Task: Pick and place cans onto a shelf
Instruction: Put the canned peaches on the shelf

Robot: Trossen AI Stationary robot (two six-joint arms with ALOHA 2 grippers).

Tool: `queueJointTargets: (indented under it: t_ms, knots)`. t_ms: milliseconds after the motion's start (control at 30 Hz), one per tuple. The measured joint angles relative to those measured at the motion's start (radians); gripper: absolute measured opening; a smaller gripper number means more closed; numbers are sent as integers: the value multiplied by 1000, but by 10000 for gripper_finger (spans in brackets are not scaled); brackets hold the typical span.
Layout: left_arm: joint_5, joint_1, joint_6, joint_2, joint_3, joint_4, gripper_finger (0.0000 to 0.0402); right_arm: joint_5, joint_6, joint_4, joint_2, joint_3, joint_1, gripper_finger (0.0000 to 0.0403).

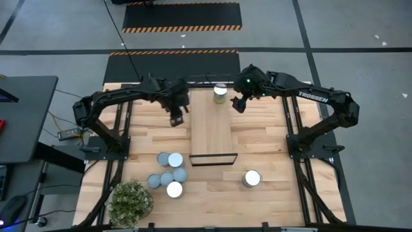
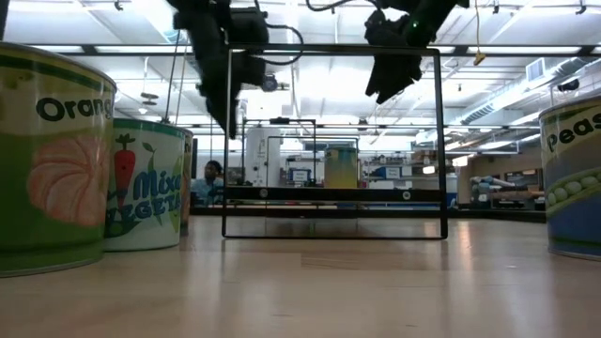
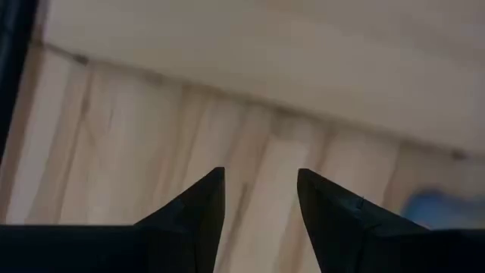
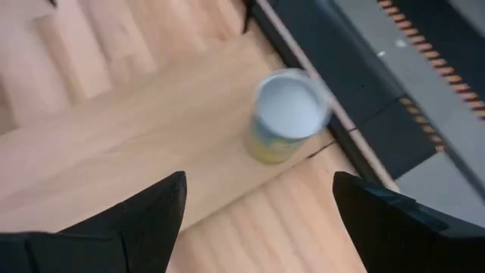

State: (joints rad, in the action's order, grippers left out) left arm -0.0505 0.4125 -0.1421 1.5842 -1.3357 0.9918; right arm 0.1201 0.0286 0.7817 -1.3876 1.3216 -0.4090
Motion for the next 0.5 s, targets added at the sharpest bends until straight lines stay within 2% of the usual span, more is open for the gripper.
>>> queueJointTargets:
  t_ms: [167, 367, 500]
  knots:
    - [-67, -42, -51, -80, 0, 132, 171, -55, 127, 47, 0, 0, 56, 339]
    - [-89, -94, -64, -171, 0, 264, 171, -61, 254, 68, 11, 0, 170, 339]
    - [-199, -128, -54, -226, 0, 296, 171, -53, 338, 73, 13, 0, 240, 339]
